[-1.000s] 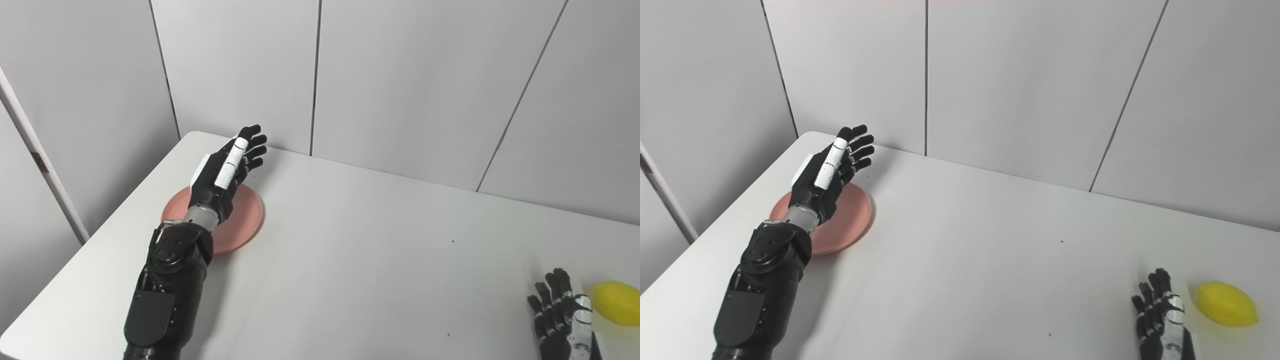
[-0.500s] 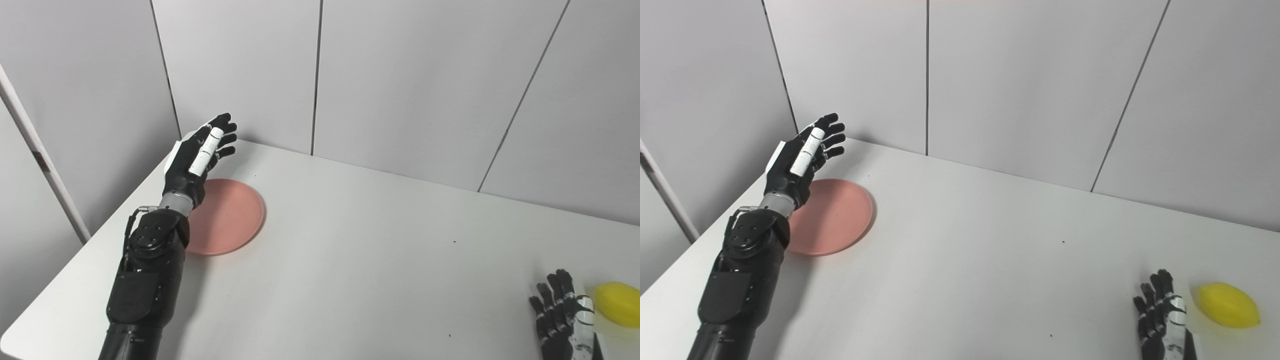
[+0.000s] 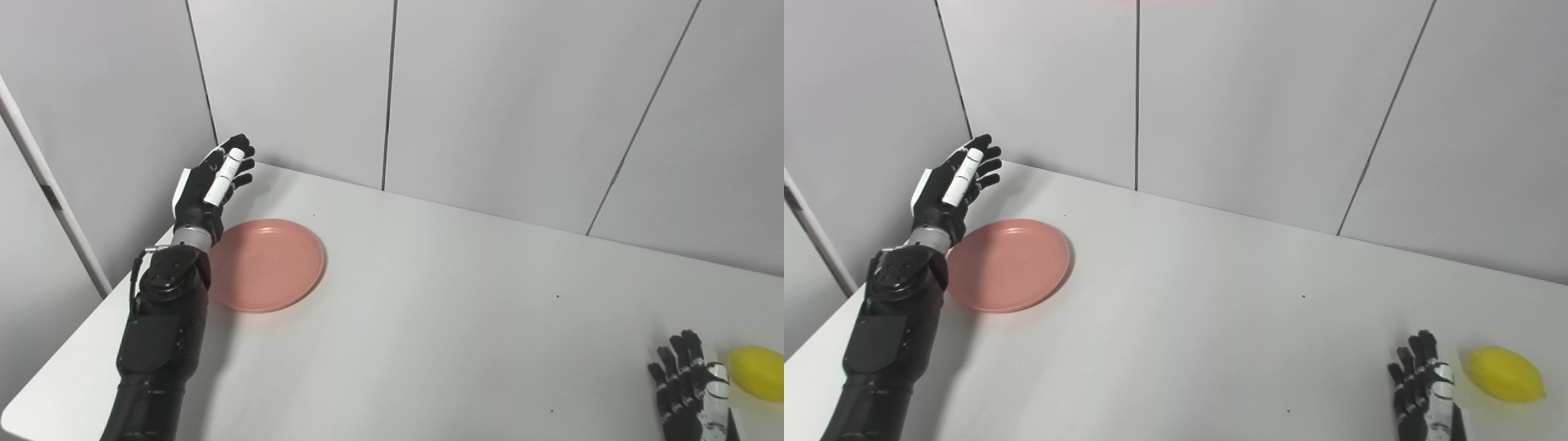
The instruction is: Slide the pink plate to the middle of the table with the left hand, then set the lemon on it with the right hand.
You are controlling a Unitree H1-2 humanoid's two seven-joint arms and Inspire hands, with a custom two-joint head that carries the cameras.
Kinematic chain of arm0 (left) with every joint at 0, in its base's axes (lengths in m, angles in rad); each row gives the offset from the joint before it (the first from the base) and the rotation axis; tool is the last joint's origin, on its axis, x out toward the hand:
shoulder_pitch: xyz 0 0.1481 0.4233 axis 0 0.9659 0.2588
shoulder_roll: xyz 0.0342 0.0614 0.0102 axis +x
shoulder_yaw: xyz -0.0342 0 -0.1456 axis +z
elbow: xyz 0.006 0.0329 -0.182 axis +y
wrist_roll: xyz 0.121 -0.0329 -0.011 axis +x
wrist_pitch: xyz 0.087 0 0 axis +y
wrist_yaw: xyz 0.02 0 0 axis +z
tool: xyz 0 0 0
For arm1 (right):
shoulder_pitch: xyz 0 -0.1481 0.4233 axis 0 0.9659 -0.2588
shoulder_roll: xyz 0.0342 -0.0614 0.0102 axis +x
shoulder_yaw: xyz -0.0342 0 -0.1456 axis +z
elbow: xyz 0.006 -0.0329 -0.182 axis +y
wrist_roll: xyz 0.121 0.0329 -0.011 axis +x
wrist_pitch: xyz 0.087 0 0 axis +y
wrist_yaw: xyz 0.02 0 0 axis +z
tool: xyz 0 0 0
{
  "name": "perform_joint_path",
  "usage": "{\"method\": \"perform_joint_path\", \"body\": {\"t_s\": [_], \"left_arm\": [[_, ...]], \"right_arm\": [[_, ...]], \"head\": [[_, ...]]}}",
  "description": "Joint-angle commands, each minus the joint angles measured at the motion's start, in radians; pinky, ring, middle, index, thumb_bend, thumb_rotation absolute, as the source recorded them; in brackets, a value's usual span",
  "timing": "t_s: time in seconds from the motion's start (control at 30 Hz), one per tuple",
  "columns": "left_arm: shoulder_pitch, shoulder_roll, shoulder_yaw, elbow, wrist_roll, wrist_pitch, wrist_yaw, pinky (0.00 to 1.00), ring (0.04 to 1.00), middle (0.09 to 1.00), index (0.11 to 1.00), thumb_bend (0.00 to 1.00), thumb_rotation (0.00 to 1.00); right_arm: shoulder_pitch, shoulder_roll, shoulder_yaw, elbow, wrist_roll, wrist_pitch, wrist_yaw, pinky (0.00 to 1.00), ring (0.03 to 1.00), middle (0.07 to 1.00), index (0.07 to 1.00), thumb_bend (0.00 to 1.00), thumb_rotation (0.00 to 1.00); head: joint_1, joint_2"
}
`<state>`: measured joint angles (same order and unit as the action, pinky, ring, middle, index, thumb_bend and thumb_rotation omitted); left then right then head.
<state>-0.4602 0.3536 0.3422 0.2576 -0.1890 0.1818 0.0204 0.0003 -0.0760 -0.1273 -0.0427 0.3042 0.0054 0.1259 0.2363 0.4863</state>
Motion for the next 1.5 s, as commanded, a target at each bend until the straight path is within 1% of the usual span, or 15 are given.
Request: {"method": "perform_joint_path", "body": {"t_s": [0.0, 0.2, 0.37, 0.47, 0.6, 0.7, 0.77, 0.83, 0.93, 1.03, 1.1, 1.17, 1.3, 1.37, 1.47], "left_arm": [[-0.065, 0.042, 0.017, 0.021, -0.002, -0.064, 0.008, 0.84, 0.847, 0.835, 0.823, 0.86, 0.72], [-0.077, 0.050, 0.051, 0.109, -0.027, -0.133, 0.006, 0.88, 0.860, 0.833, 0.833, 0.89, 0.70], [-0.081, 0.069, 0.061, 0.168, -0.016, -0.173, 0.019, 0.86, 0.858, 0.837, 0.839, 0.89, 0.71], [-0.081, 0.080, 0.069, 0.198, -0.027, -0.182, 0.020, 0.86, 0.859, 0.840, 0.846, 0.89, 0.71], [-0.079, 0.087, 0.075, 0.227, -0.026, -0.196, 0.025, 0.86, 0.857, 0.836, 0.839, 0.84, 0.71], [-0.073, 0.088, 0.077, 0.256, -0.028, -0.215, 0.026, 0.89, 0.855, 0.836, 0.830, 0.78, 0.73], [-0.072, 0.085, 0.083, 0.273, -0.040, -0.218, 0.024, 0.89, 0.854, 0.834, 0.828, 0.77, 0.73], [-0.071, 0.080, 0.091, 0.294, -0.054, -0.214, 0.021, 0.91, 0.861, 0.842, 0.830, 0.81, 0.71], [-0.067, 0.080, 0.091, 0.323, -0.063, -0.214, 0.018, 0.91, 0.876, 0.853, 0.842, 0.81, 0.72], [-0.067, 0.094, 0.087, 0.397, -0.078, -0.252, -0.013, 0.90, 0.884, 0.861, 0.858, 0.84, 0.71], [-0.066, 0.100, 0.084, 0.434, -0.081, -0.275, -0.024, 0.91, 0.897, 0.871, 0.851, 0.84, 0.73], [-0.066, 0.102, 0.088, 0.471, -0.093, -0.303, -0.034, 0.91, 0.896, 0.865, 0.820, 0.84, 0.71], [-0.066, 0.109, 0.085, 0.543, -0.114, -0.345, -0.064, 0.87, 0.870, 0.862, 0.832, 0.85, 0.70], [-0.061, 0.105, 0.083, 0.550, -0.123, -0.351, -0.074, 0.88, 0.879, 0.866, 0.843, 0.85, 0.70], [-0.054, 0.099, 0.080, 0.546, -0.126, -0.351, -0.074, 0.94, 0.914, 0.893, 0.859, 0.79, 0.71]], "right_arm": [[0.038, 0.008, 0.002, 0.037, 0.013, 0.016, 0.007, 1.00, 1.000, 1.000, 0.988, 0.66, 1.00], [0.039, 0.008, 0.004, 0.037, 0.004, 0.012, 0.004, 1.00, 1.000, 1.000, 0.979, 0.65, 1.00], [0.038, 0.008, 0.003, 0.042, 0.012, 0.008, 0.010, 1.00, 1.000, 1.000, 0.980, 0.65, 1.00], [0.038, 0.007, 0.002, 0.041, 0.011, 0.009, 0.009, 1.00, 1.000, 1.000, 0.986, 0.66, 1.00], [0.039, 0.007, -0.001, 0.039, 0.019, 0.015, 0.009, 1.00, 1.000, 1.000, 0.985, 0.65, 1.00], [0.040, 0.005, 0.000, 0.037, 0.018, 0.016, 0.010, 1.00, 1.000, 0.999, 0.981, 0.66, 1.00], [0.040, 0.004, 0.000, 0.037, 0.015, 0.016, 0.006, 1.00, 1.000, 1.000, 0.981, 0.66, 1.00], [0.041, 0.003, 0.002, 0.032, 0.010, 0.022, 0.002, 1.00, 1.000, 0.998, 0.983, 0.65, 1.00], [0.043, 0.003, 0.003, 0.024, 0.006, 0.029, -0.003, 1.00, 1.000, 0.992, 0.982, 0.65, 1.00], [0.042, 0.005, 0.002, 0.028, 0.009, 0.026, -0.002, 1.00, 1.000, 0.993, 0.981, 0.66, 1.00], [0.041, 0.007, 0.002, 0.029, 0.009, 0.025, -0.002, 1.00, 1.000, 0.996, 0.984, 0.66, 1.00], [0.040, 0.009, 0.003, 0.030, 0.006, 0.024, -0.005, 1.00, 1.000, 0.994, 0.981, 0.65, 1.00], [0.038, 0.010, 0.002, 0.039, 0.006, 0.016, -0.003, 1.00, 1.000, 0.989, 0.976, 0.65, 1.00], [0.037, 0.009, 0.003, 0.043, 0.002, 0.009, -0.001, 1.00, 1.000, 0.989, 0.978, 0.64, 1.00], [0.035, 0.009, 0.005, 0.050, 0.000, 0.003, 0.002, 1.00, 0.999, 0.985, 0.974, 0.64, 1.00]], "head": [[-0.003, 0.002], [-0.002, 0.001], [-0.002, 0.001], [-0.002, 0.002], [0.000, 0.003], [-0.003, 0.004], [-0.004, 0.005], [-0.003, 0.006], [-0.003, 0.007], [-0.004, 0.007], [-0.007, 0.007], [-0.010, 0.007], [-0.011, 0.007], [-0.011, 0.005], [-0.013, 0.004]]}}
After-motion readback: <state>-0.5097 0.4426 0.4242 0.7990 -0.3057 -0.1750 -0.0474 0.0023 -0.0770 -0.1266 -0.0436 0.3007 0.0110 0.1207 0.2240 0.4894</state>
